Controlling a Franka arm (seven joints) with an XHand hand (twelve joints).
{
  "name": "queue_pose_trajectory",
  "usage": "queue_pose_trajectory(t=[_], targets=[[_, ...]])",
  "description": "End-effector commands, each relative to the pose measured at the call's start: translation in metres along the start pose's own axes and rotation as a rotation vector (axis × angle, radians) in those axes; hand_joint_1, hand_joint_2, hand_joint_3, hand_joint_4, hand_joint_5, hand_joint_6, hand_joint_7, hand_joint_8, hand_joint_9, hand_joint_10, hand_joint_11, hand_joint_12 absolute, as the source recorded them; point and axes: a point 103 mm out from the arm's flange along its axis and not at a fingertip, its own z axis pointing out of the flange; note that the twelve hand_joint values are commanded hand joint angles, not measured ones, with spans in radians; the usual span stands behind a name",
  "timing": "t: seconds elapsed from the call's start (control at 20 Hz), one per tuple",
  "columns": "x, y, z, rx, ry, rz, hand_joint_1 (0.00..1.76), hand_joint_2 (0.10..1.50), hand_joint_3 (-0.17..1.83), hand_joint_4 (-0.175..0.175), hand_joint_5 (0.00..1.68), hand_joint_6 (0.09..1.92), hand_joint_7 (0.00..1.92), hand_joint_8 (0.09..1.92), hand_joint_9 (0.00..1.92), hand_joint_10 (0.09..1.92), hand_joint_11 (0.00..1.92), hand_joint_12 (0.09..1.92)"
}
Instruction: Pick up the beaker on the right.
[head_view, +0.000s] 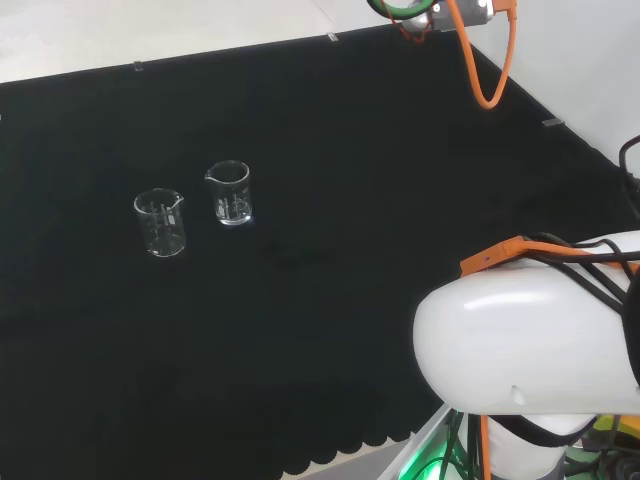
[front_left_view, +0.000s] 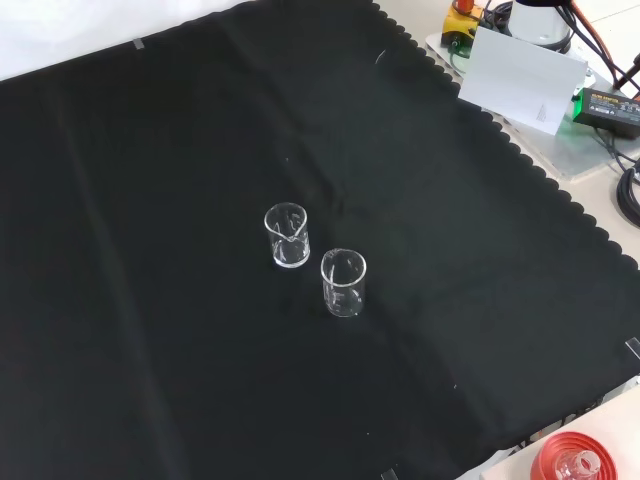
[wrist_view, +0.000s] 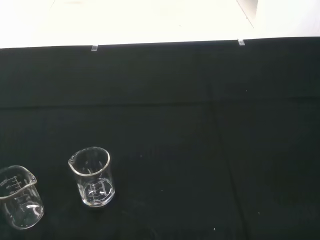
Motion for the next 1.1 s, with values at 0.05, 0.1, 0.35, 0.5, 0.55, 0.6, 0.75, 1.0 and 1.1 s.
queue_pose_trajectory(t=[0.05, 0.1, 0.35, 0.5, 0.55, 0.6, 0.75, 1.0, 1.1], targets=[[0.001, 0.0, 0.0, -0.007, -0.007, 0.0, 0.13, 1.2, 0.55, -0.038, 0.06, 0.14, 0.0, 0.38, 0.05, 0.64, 0.0, 0.91], [0.002, -0.001, 0.0, -0.008, -0.011, 0.0, 0.11, 1.26, 0.46, -0.038, 0.08, 0.09, 0.0, 0.37, 0.05, 0.64, 0.0, 0.91], [0.0, 0.001, -0.002, -0.009, -0.009, 0.004, 0.08, 1.32, 0.35, -0.039, 0.11, 0.09, 0.0, 0.35, 0.05, 0.64, 0.0, 0.9], [0.0, 0.003, 0.0, -0.009, -0.006, 0.009, 0.09, 1.33, 0.32, -0.04, 0.12, 0.09, 0.0, 0.36, 0.05, 0.64, 0.0, 0.91], [-0.001, 0.004, 0.001, -0.008, -0.006, 0.011, 0.09, 1.34, 0.31, -0.041, 0.12, 0.09, 0.0, 0.36, 0.05, 0.64, 0.0, 0.91], [0.0, 0.005, 0.003, -0.005, -0.005, 0.013, 0.09, 1.34, 0.31, -0.041, 0.13, 0.09, 0.0, 0.37, 0.05, 0.64, 0.0, 0.91], [-0.002, 0.011, 0.013, 0.009, 0.004, 0.026, 0.1, 1.33, 0.3, -0.043, 0.13, 0.09, 0.01, 0.38, 0.06, 0.64, 0.0, 0.91], [-0.004, 0.024, 0.035, 0.032, 0.023, 0.047, 0.14, 1.3, 0.27, -0.047, 0.14, 0.09, 0.02, 0.4, 0.06, 0.64, 0.0, 0.92], [-0.002, 0.029, 0.045, 0.041, 0.024, 0.054, 0.16, 1.28, 0.26, -0.048, 0.15, 0.09, 0.02, 0.41, 0.07, 0.64, 0.0, 0.92]])
